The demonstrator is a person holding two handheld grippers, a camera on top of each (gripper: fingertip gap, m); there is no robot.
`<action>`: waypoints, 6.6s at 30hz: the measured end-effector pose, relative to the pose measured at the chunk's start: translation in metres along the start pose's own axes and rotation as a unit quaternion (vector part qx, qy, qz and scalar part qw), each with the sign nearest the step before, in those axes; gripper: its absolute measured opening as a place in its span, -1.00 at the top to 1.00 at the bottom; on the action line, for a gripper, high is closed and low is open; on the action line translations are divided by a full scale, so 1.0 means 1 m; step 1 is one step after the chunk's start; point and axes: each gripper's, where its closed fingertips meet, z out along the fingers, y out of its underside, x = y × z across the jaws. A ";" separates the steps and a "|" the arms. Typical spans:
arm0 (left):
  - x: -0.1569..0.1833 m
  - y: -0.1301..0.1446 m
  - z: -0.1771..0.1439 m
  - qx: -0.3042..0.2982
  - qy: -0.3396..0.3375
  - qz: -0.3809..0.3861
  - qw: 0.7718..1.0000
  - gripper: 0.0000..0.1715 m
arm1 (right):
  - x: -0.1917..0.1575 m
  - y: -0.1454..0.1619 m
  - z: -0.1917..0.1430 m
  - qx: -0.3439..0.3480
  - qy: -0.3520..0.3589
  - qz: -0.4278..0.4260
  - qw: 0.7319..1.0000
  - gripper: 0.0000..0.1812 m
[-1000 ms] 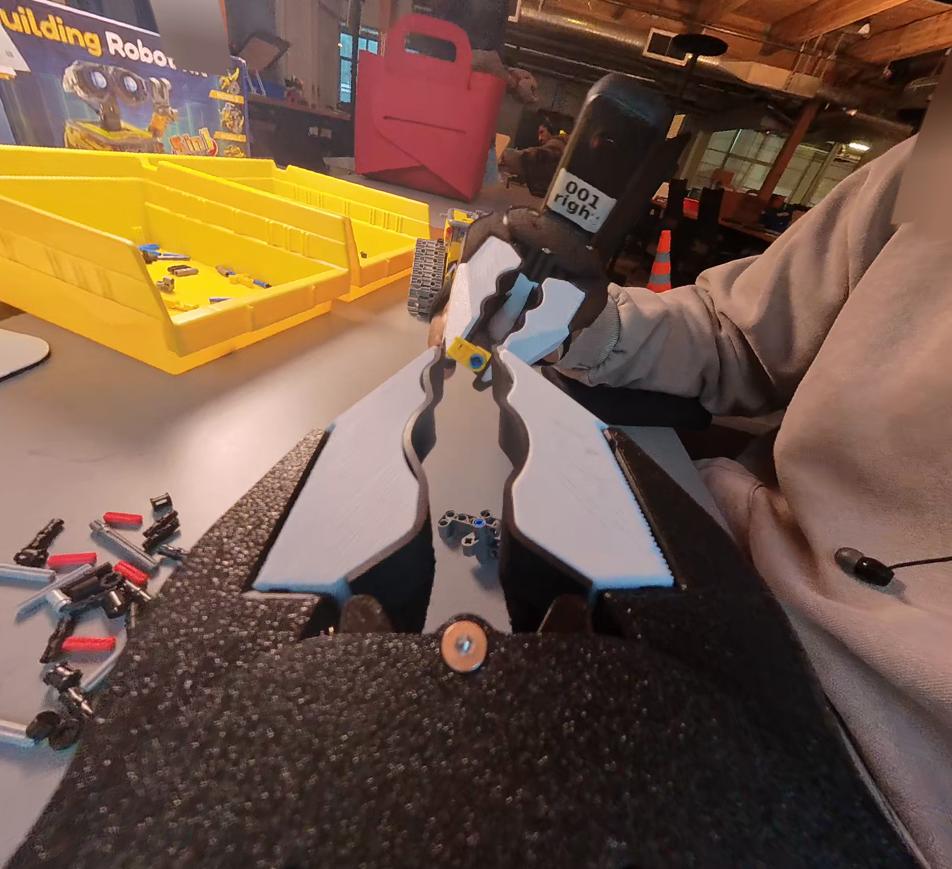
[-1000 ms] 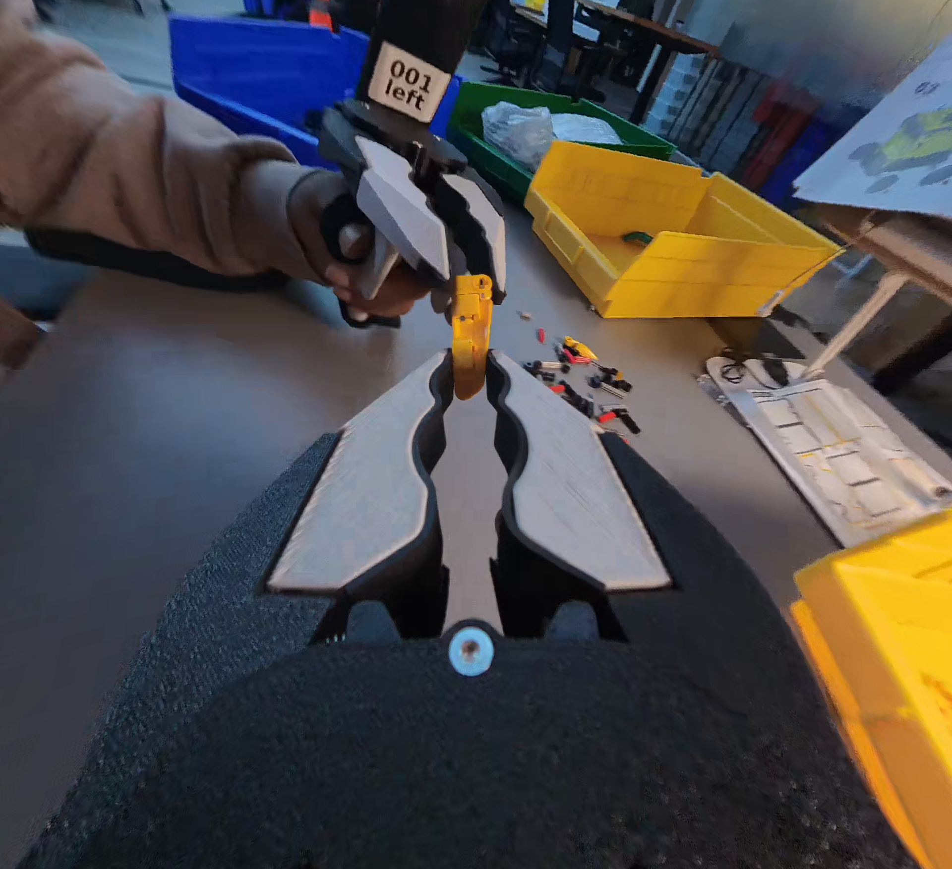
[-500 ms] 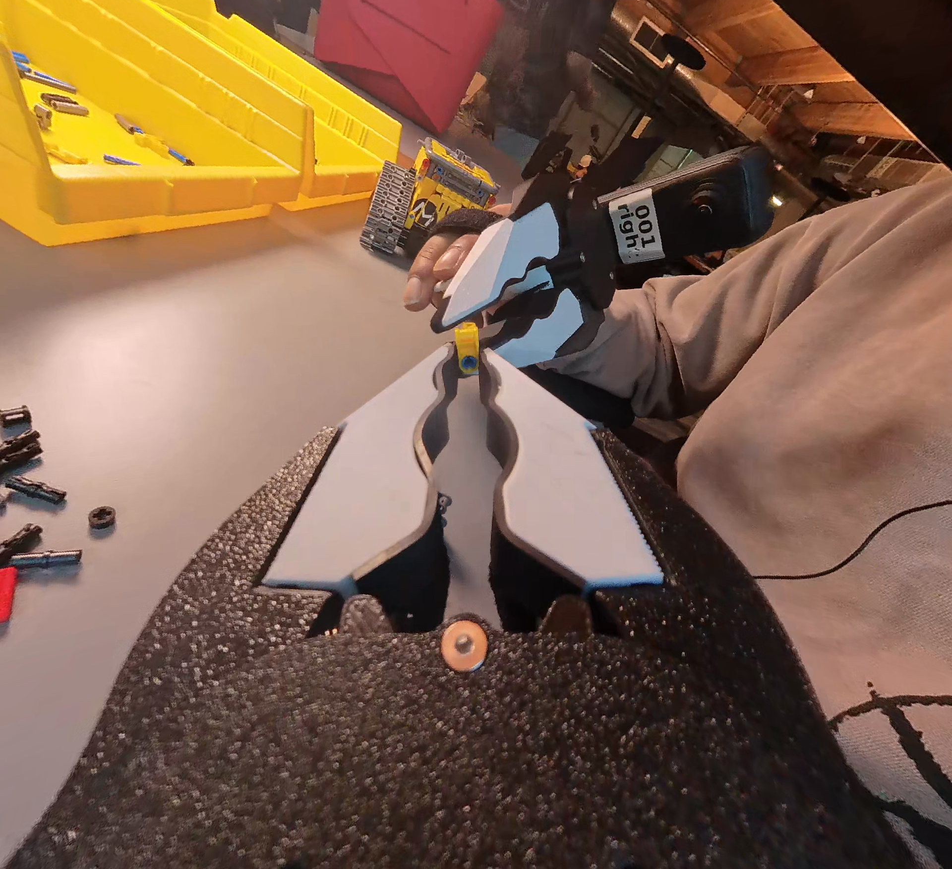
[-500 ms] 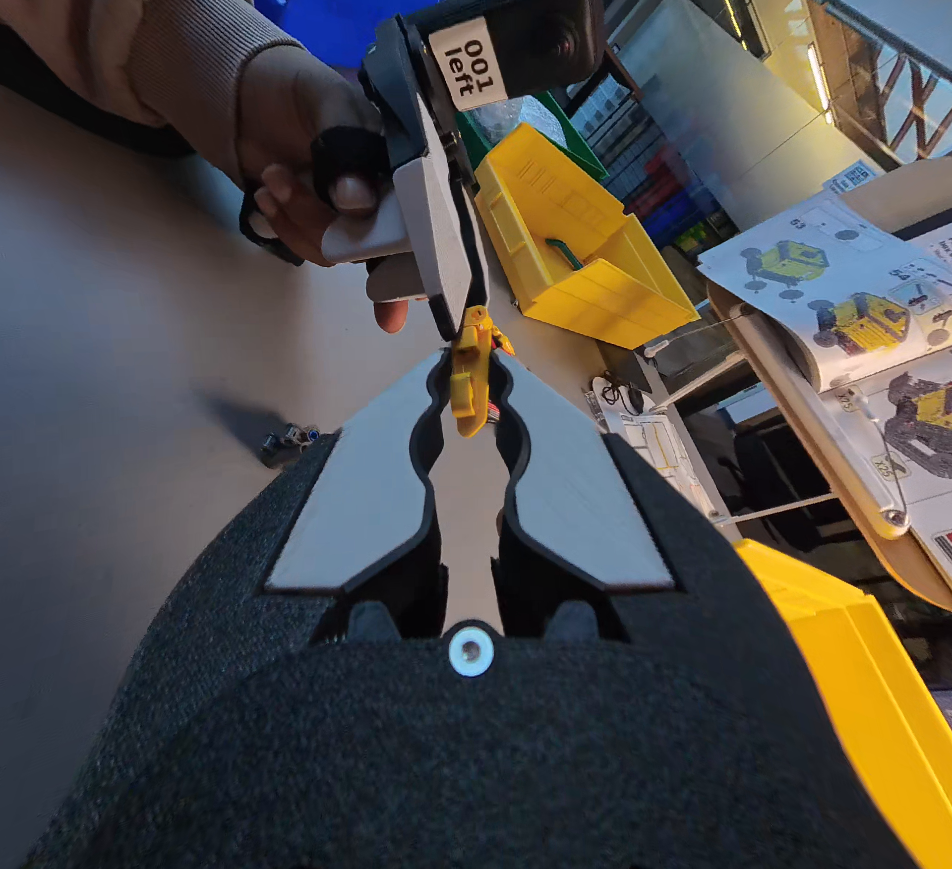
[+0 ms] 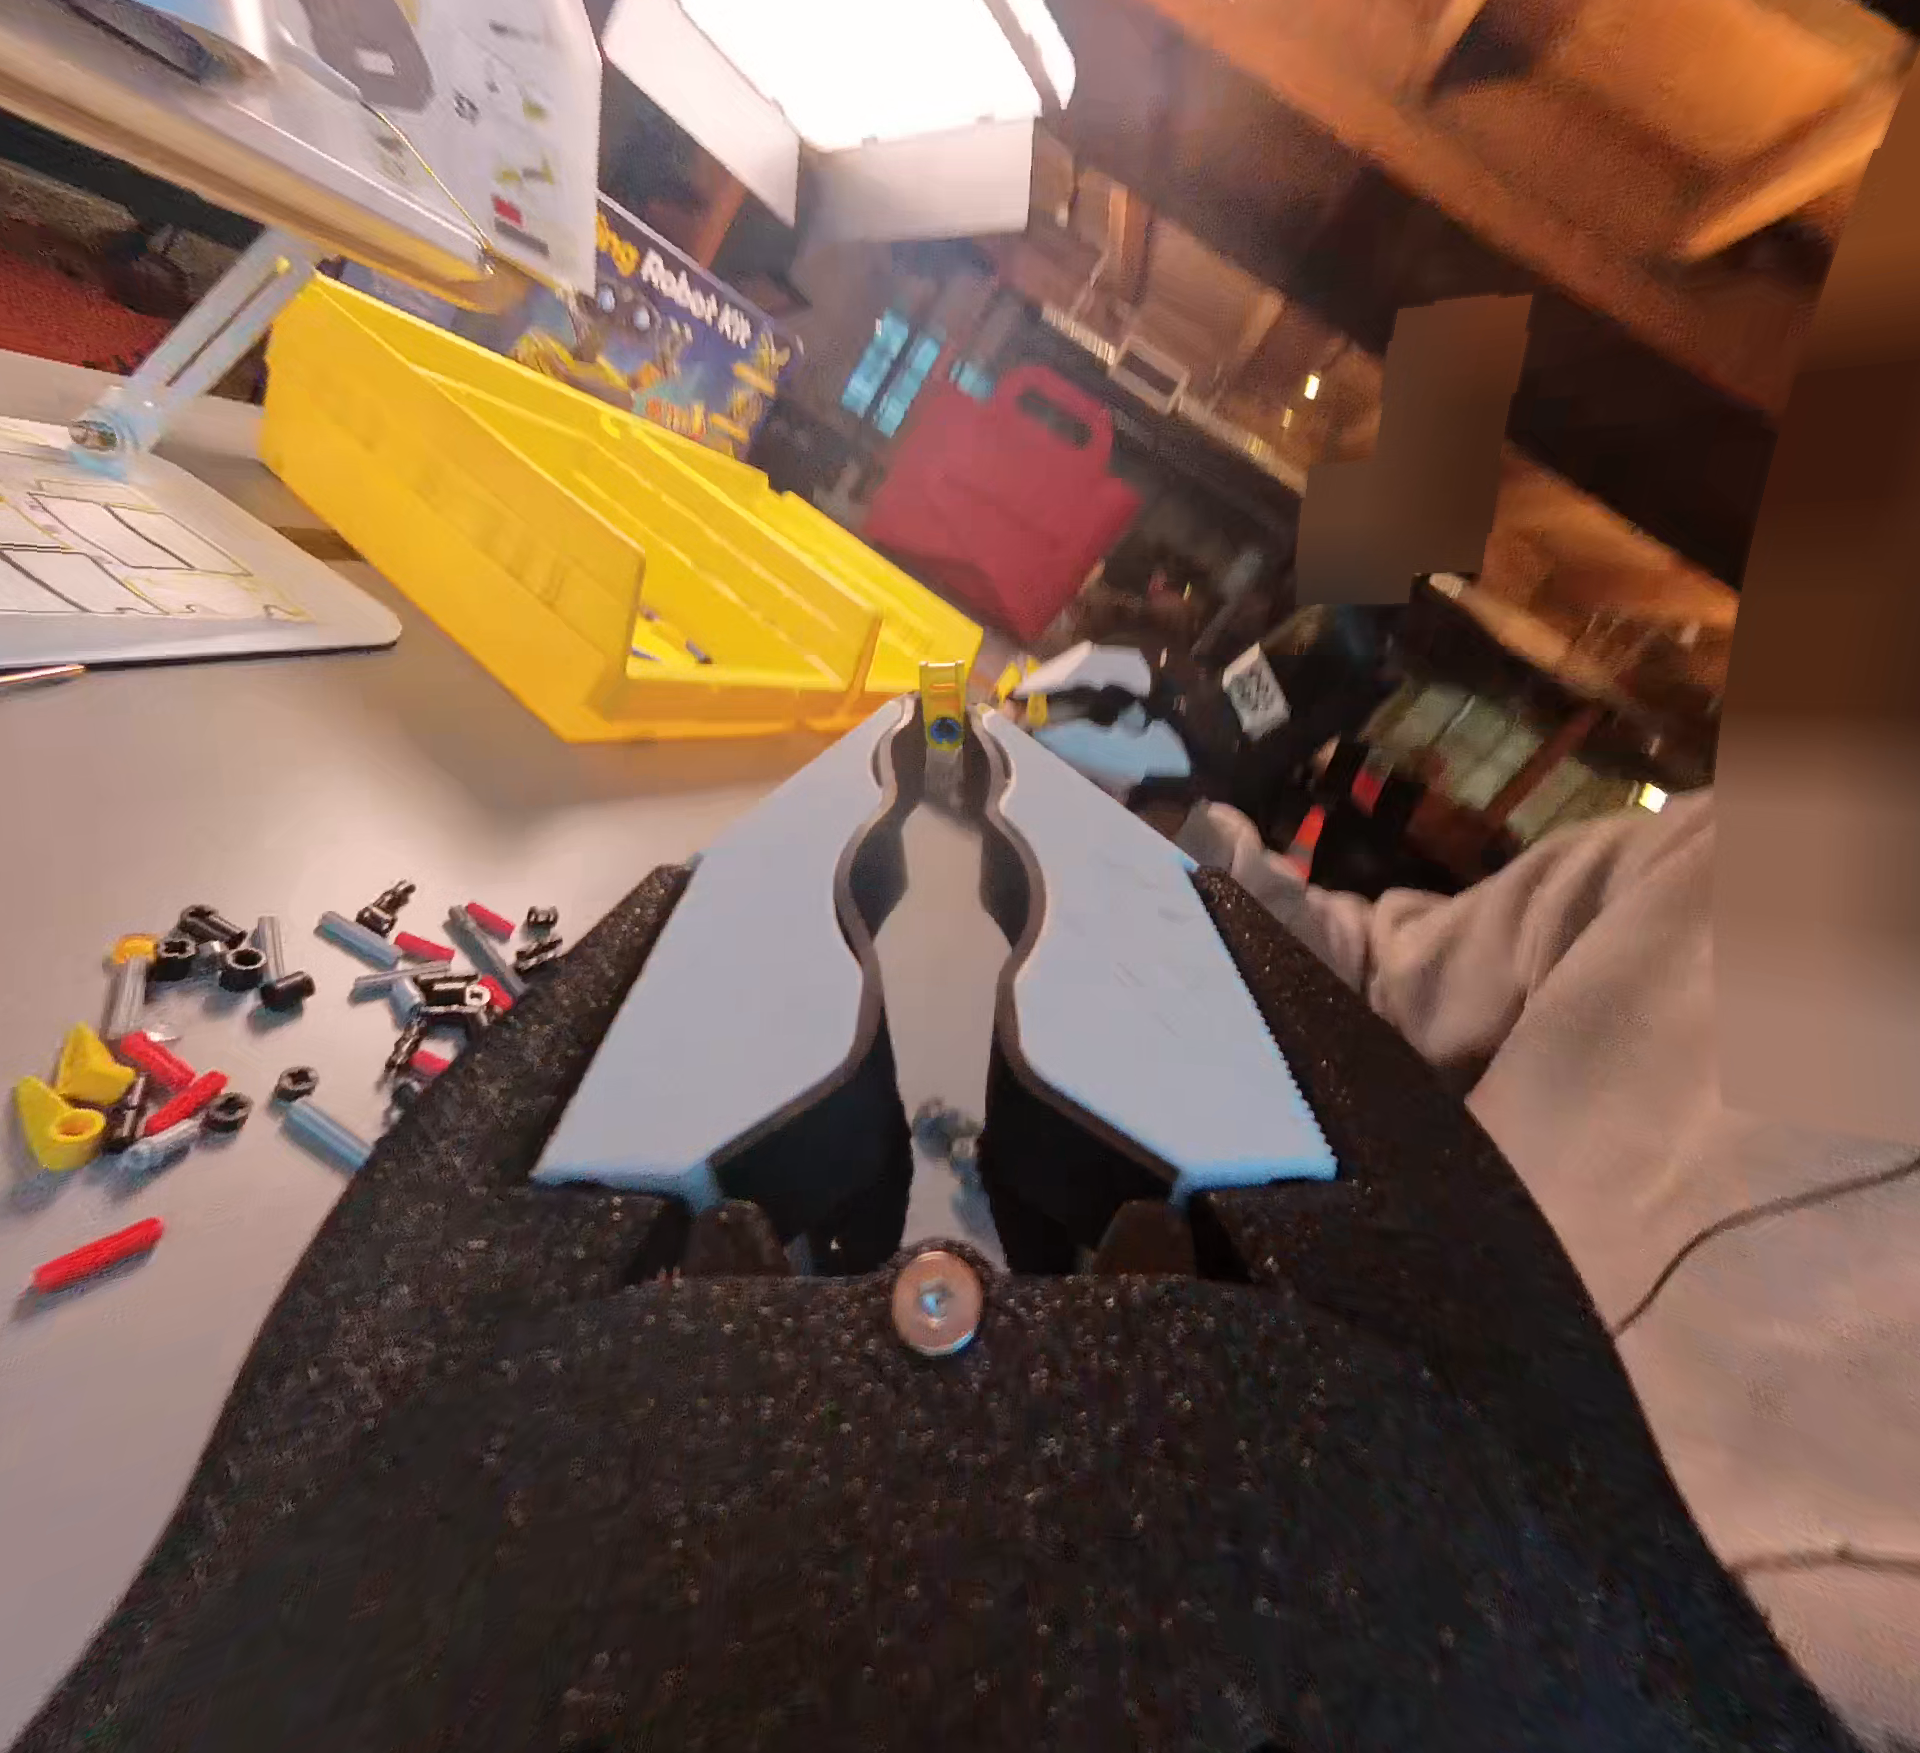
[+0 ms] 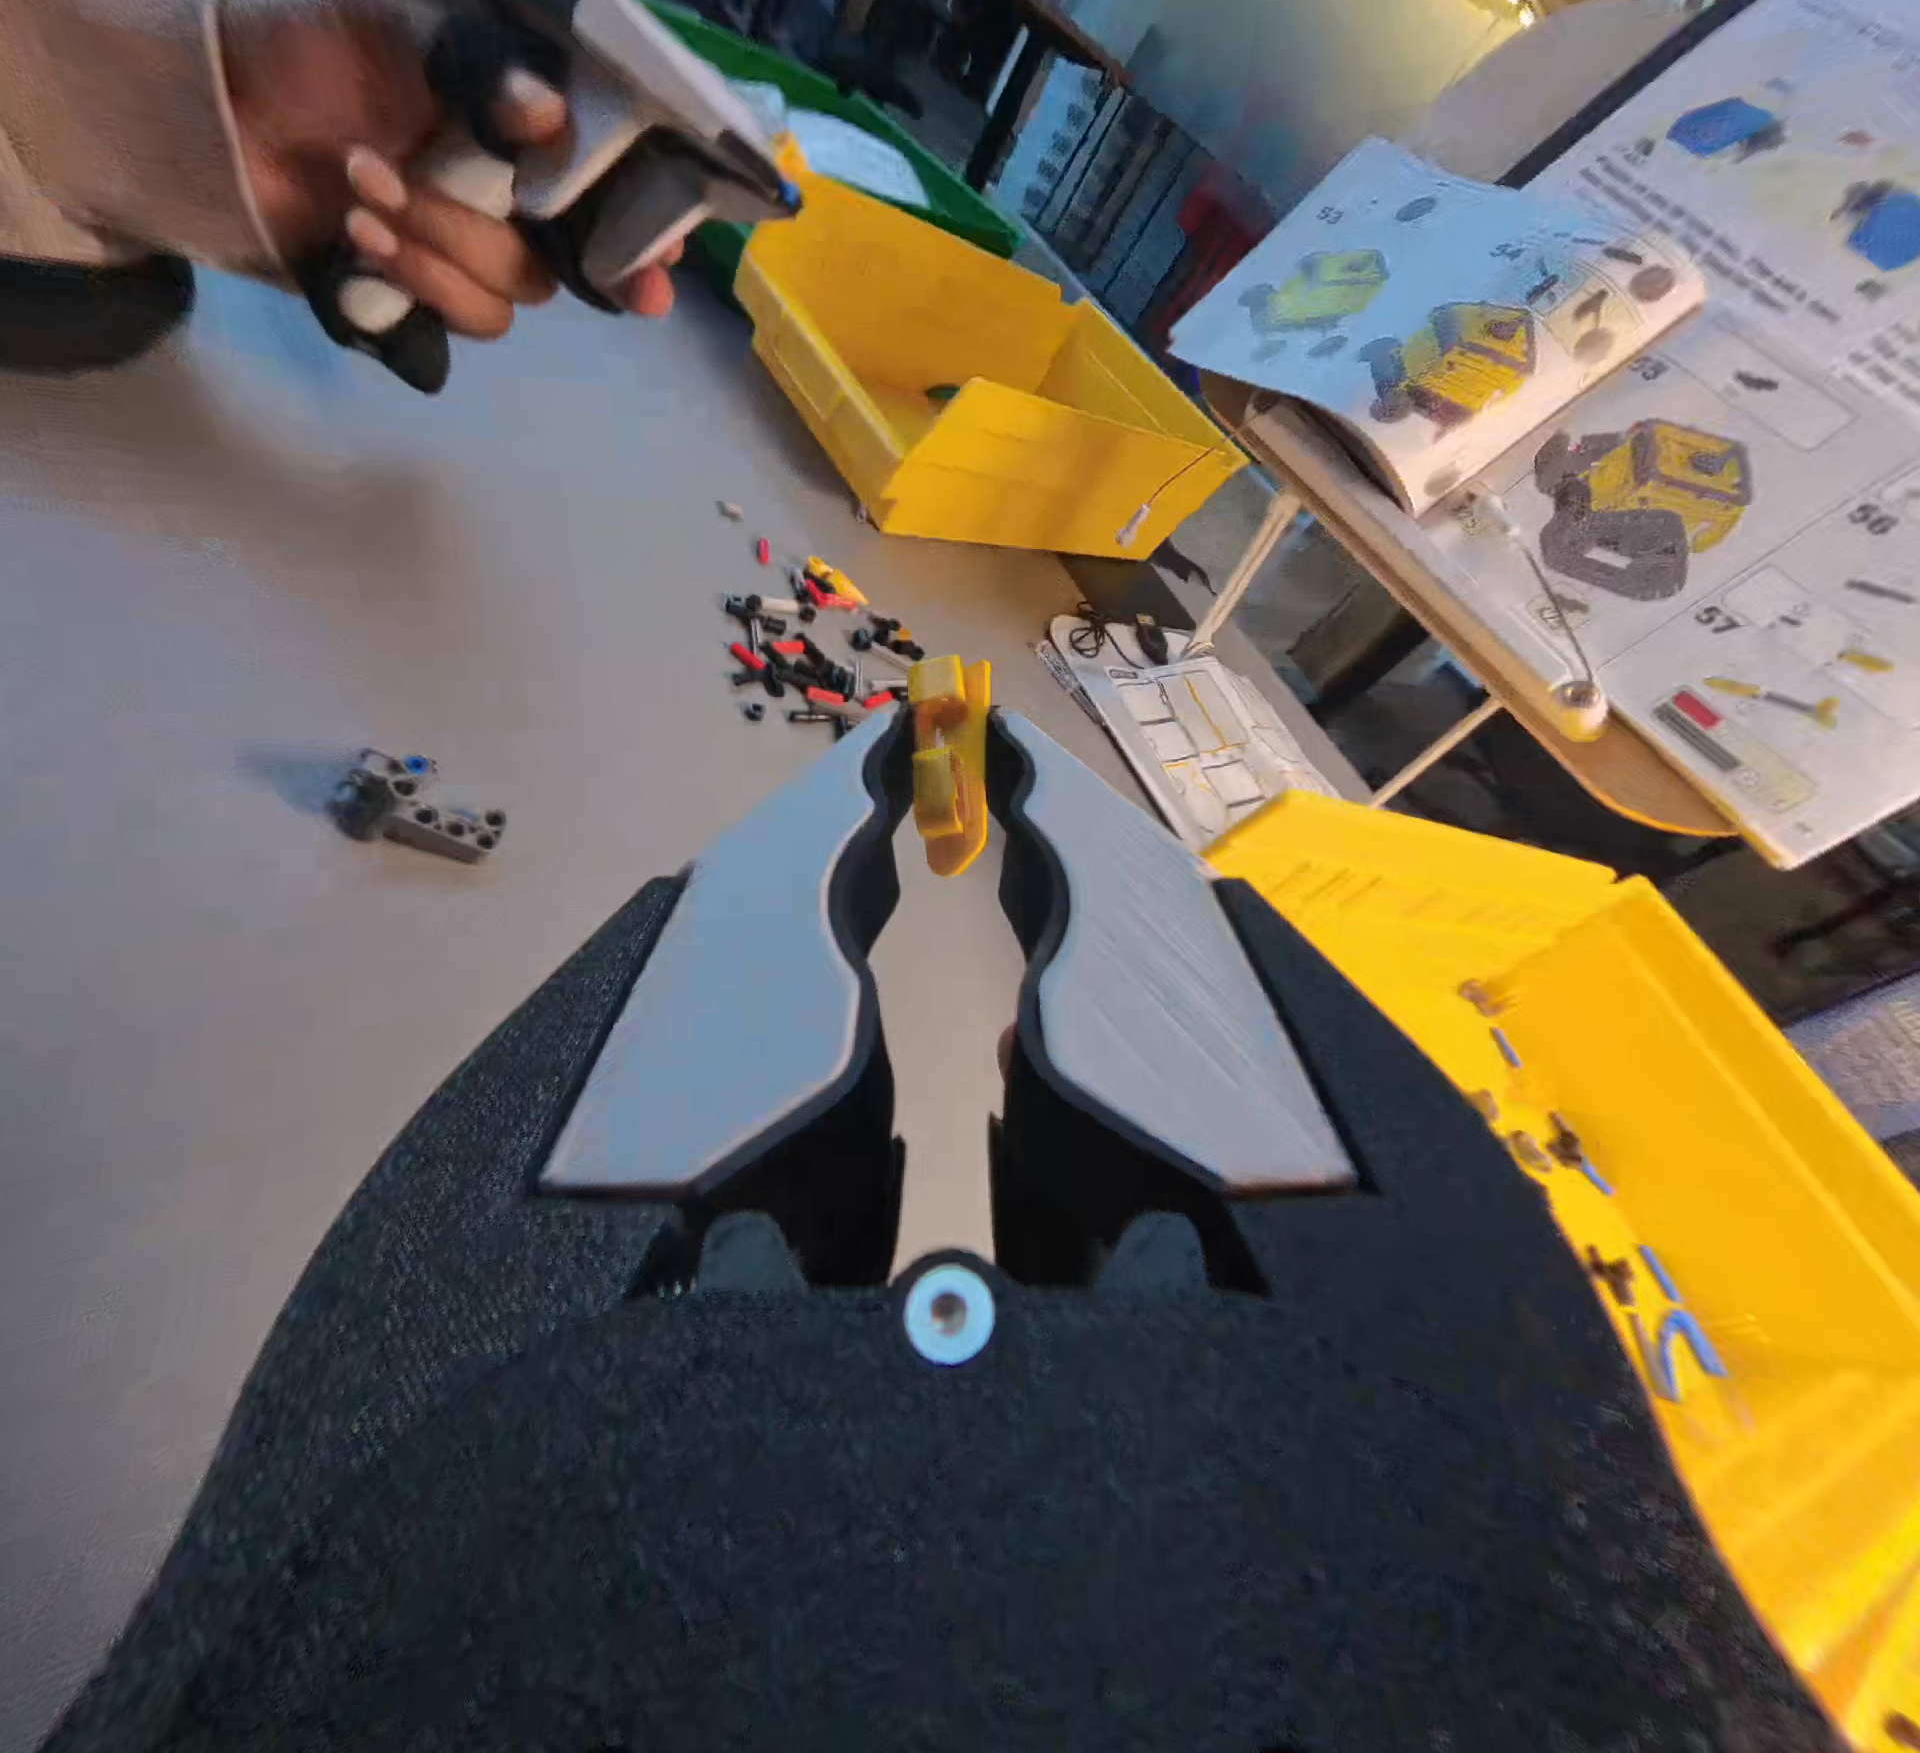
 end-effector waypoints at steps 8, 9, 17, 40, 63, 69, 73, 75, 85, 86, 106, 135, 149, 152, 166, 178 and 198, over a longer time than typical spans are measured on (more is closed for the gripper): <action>0.020 0.088 0.047 -0.192 0.024 0.121 0.974 0.92 | -0.052 0.016 0.034 -0.015 -0.111 0.028 0.993 0.87; 0.019 0.094 0.045 -0.201 0.017 0.133 0.970 0.92 | -0.057 0.021 0.033 -0.021 -0.122 0.040 0.992 0.87; 0.032 0.105 0.050 -0.204 0.046 0.143 0.967 0.92 | -0.101 0.072 0.034 -0.162 -0.219 0.029 0.962 0.87; 0.058 0.095 0.061 -0.149 0.149 -0.136 0.968 0.92 | -0.086 -0.038 0.029 0.060 -0.101 -0.051 0.992 0.96; 0.058 0.097 0.056 -0.178 0.140 -0.158 0.961 0.93 | -0.091 -0.036 0.028 0.047 -0.130 -0.014 0.990 1.00; 0.019 0.036 0.016 -0.069 0.093 -0.147 0.982 0.94 | -0.056 -0.050 0.000 0.108 -0.134 0.090 0.981 1.00; 0.043 0.065 0.035 -0.158 0.101 -0.038 0.981 0.92 | -0.054 -0.045 0.008 0.106 -0.128 0.085 0.982 0.99; 0.039 0.079 0.040 -0.189 0.078 -0.005 0.979 0.92 | -0.051 -0.038 0.012 0.097 -0.127 0.092 0.983 0.99; 0.019 0.078 0.039 -0.173 -0.026 0.126 0.977 0.92 | 0.177 0.035 -0.077 -0.135 0.243 0.117 0.954 0.97; 0.018 0.079 0.039 -0.173 -0.028 0.122 0.977 0.92 | 0.199 0.055 -0.087 -0.183 0.256 0.113 0.942 0.97; 0.008 0.099 0.042 -0.202 -0.043 0.149 0.967 0.91 | 0.036 0.026 -0.003 -0.157 -0.051 0.100 0.981 0.45; 0.029 0.145 0.031 -0.339 0.031 0.174 0.924 0.82 | -0.125 0.004 0.039 -0.081 -0.214 -0.032 0.973 0.95; -0.015 -0.077 -0.164 -0.193 -0.501 0.307 0.786 0.85 | -0.129 0.031 0.048 -0.136 -0.251 0.113 0.952 0.55; -0.025 -0.085 -0.274 -0.187 -0.643 0.225 0.708 0.85 | -0.137 0.035 0.056 -0.159 -0.264 0.150 0.940 0.55; -0.018 -0.066 -0.203 -0.142 -0.534 0.269 0.789 0.67 | -0.143 0.058 0.077 -0.292 -0.231 0.149 0.916 0.79; -0.039 0.055 -0.003 -0.201 -0.243 0.231 0.920 0.63 | 0.000 -0.003 0.034 -0.168 -0.044 0.140 0.975 0.86; -0.040 0.101 0.006 -0.237 -0.199 0.251 0.917 0.63 | 0.272 0.151 -0.135 -0.341 0.277 0.164 0.883 0.68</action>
